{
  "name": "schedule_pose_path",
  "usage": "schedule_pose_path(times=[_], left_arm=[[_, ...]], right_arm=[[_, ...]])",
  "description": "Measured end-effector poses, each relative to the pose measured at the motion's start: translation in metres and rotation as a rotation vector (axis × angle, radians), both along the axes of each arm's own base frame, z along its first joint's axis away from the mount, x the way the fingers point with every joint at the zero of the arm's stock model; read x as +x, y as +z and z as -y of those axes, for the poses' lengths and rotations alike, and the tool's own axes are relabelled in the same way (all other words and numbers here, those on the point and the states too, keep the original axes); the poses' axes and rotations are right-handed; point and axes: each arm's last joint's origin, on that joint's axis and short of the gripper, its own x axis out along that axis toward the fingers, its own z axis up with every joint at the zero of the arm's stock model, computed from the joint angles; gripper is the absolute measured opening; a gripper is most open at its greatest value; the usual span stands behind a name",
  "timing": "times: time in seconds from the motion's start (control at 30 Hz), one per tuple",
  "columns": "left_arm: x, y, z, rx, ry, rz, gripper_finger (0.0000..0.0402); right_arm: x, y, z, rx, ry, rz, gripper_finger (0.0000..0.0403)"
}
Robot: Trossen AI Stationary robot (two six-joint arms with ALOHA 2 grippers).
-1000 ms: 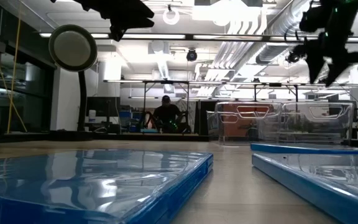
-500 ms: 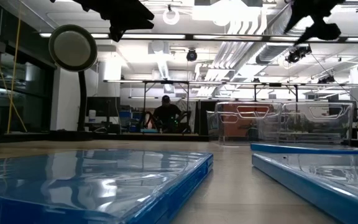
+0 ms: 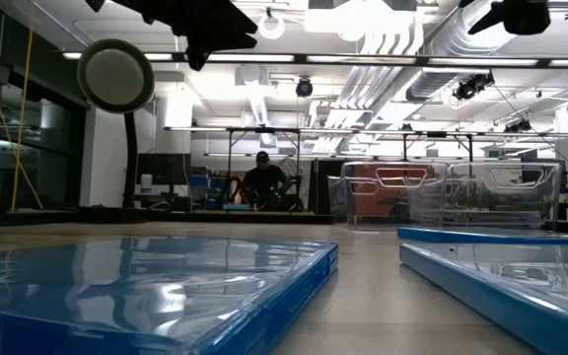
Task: Pick & place jewel cases by type
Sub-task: Put the top blue CD case into the left transparent bin
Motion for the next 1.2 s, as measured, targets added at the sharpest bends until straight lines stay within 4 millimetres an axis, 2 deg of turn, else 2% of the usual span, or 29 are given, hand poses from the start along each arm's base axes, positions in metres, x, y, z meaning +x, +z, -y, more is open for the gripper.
schedule_pose_path(times=[0.2, 0.33, 0.53, 0.77, 0.97, 1.2], left_arm=[[0.017, -0.012, 0.0, -0.047, -0.022, -0.002, 0.0117], [0.031, -0.023, 0.0, -0.09, -0.035, 0.003, 0.0117], [0.052, -0.041, 0.0, -0.2, -0.063, 0.016, 0.0117], [0.071, -0.062, -0.001, -0.39, -0.02, 0.025, 0.0117], [0.086, -0.09, -0.001, -0.542, 0.015, -0.024, 0.0117], [0.103, -0.118, -0.001, -0.697, 0.029, -0.005, 0.0117]], right_arm=[[0.003, -0.006, -0.018, 0.042, -0.007, -0.095, 0.02], [0.012, -0.022, -0.025, 0.089, -0.003, -0.171, 0.02], [0.026, -0.071, -0.034, 0.215, -0.051, -0.328, 0.02], [0.031, -0.129, -0.039, 0.322, -0.155, -0.488, 0.02], [0.036, -0.165, -0.04, 0.365, -0.193, -0.495, 0.02], [0.04, -0.197, -0.041, 0.443, -0.194, -0.472, 0.02]])
